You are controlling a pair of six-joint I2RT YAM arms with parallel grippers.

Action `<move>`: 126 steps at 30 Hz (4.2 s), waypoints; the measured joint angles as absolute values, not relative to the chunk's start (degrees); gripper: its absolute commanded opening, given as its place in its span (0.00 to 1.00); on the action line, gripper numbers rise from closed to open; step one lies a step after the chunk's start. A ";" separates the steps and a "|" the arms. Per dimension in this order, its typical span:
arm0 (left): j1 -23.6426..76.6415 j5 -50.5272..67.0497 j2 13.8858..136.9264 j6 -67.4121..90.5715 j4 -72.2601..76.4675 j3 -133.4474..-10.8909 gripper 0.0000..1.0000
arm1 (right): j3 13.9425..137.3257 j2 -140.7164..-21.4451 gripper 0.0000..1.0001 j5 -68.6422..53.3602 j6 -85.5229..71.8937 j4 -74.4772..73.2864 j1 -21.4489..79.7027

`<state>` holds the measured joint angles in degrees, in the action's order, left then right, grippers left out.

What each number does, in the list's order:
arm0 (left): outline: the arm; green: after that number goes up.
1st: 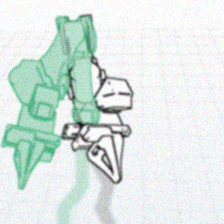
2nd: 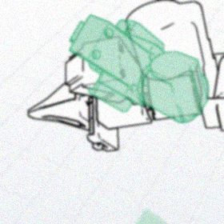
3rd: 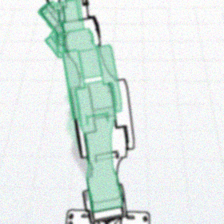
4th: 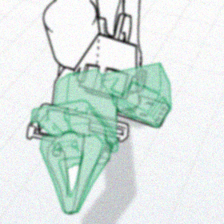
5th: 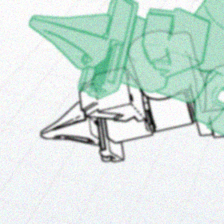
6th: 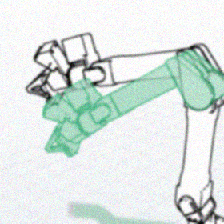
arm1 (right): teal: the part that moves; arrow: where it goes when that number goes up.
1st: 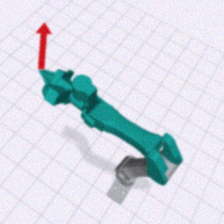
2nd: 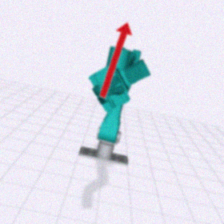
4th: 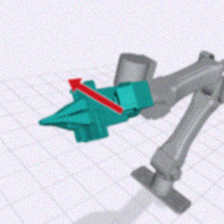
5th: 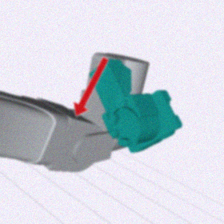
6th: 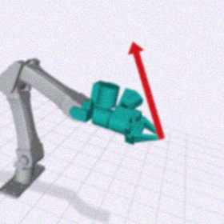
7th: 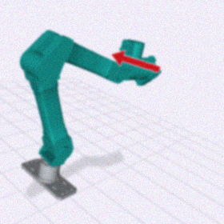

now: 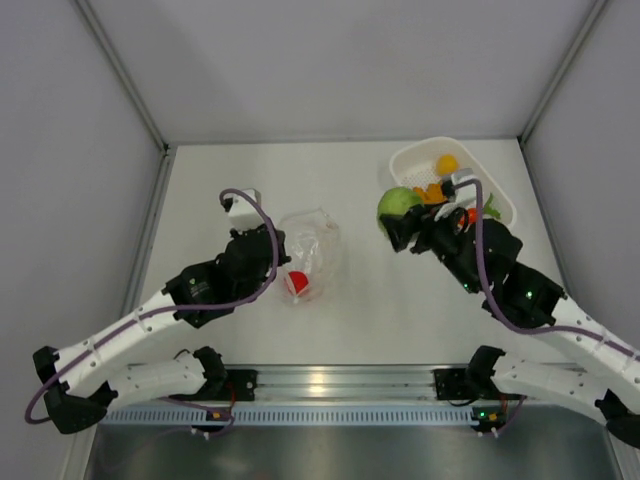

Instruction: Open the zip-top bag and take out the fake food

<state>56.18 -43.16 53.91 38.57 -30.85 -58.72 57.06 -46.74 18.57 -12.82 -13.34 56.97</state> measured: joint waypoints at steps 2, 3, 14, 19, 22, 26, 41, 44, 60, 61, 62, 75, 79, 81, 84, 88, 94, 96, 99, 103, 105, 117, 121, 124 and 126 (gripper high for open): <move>56.18 -42.94 54.00 39.38 -30.85 -58.72 0.00 | 58.61 -47.86 0.29 25.41 -13.69 -16.03 50.00; 56.18 -42.87 54.08 39.77 -30.87 -58.72 0.00 | 59.02 -49.45 0.29 28.29 -14.04 -17.39 45.34; 56.12 -40.21 55.02 43.99 -30.89 -58.78 0.00 | 57.32 -74.70 0.32 28.84 -16.47 -18.61 12.84; 56.07 -38.35 55.00 46.22 -30.92 -58.78 0.00 | 60.25 -87.64 0.35 25.32 -16.53 -14.55 9.08; 56.07 -38.09 55.00 46.89 -30.87 -58.70 0.00 | 63.40 -90.76 0.59 24.03 -16.58 -11.81 8.19; 56.07 -37.10 55.02 46.96 -30.24 -58.02 0.00 | 63.64 -91.74 0.98 22.28 -17.17 -12.01 8.12; 56.03 -34.33 61.30 46.09 -26.96 -57.54 0.00 | 52.51 -70.52 0.58 -3.79 -23.94 -4.47 15.27; 56.03 -34.46 61.28 46.61 -26.89 -57.54 0.00 | 52.18 -64.75 0.54 -5.19 -25.30 -4.49 24.53; 56.01 -35.64 61.25 49.36 -26.89 -57.52 0.00 | 54.33 -71.24 0.35 9.85 -32.64 -6.90 60.03; 56.03 -35.64 61.25 49.52 -26.89 -57.52 0.00 | 54.57 -72.42 0.35 10.72 -33.32 -6.90 60.29; 56.03 -35.64 61.25 49.71 -26.87 -57.47 0.00 | 54.78 -73.45 0.36 11.57 -33.87 -7.07 60.40; 56.01 -36.95 56.12 55.72 -26.15 -51.29 0.00 | 59.05 -87.55 0.39 19.53 -42.83 -5.26 62.00; 55.99 -37.17 54.78 57.49 -26.04 -49.36 0.00 | 59.83 -91.66 0.41 20.58 -45.34 -4.49 62.52; 55.99 -37.21 54.72 58.17 -26.06 -48.73 0.00 | 61.12 -94.19 0.43 20.75 -46.13 -4.32 62.85; 55.94 -37.98 54.63 58.59 -26.26 -48.14 0.00 | 63.44 -97.76 0.47 20.29 -46.74 -4.27 63.40; 55.77 -39.57 52.73 58.74 -26.04 -46.09 0.00 | 63.86 -99.00 0.49 18.74 -46.57 -4.29 64.36; 55.92 -40.42 46.85 60.42 -26.09 -40.38 0.00 | 63.83 -100.84 0.54 15.49 -45.82 -4.36 65.89; 55.86 -41.12 45.67 60.73 -26.20 -38.96 0.00 | 63.79 -101.34 0.58 13.69 -45.21 -4.32 66.61; 55.75 -42.46 44.69 60.80 -26.89 -37.52 0.00 | 63.75 -101.67 0.63 11.75 -44.75 -4.36 67.83; 55.66 -43.38 44.36 61.06 -28.10 -35.99 0.00 | 63.75 -103.26 0.65 10.11 -44.71 -4.14 68.53; 55.57 -43.59 44.40 61.23 -28.64 -35.35 0.00 | 63.77 -104.84 0.66 9.34 -44.71 -3.84 68.53; 55.55 -43.24 44.14 61.23 -27.66 -35.16 0.00 | 63.57 -109.84 0.75 12.19 -42.13 4.82 69.49; 55.61 -41.34 43.97 61.19 -26.94 -35.16 0.00 | 60.66 -108.05 0.73 14.44 -40.69 7.44 69.60; 55.61 -40.99 43.40 61.19 -26.15 -35.16 0.00 | 60.64 -107.53 0.73 16.38 -38.81 7.68 69.60; 55.61 -40.73 42.87 61.39 -26.09 -35.14 0.00 | 60.64 -107.31 0.74 17.28 -37.41 7.68 69.60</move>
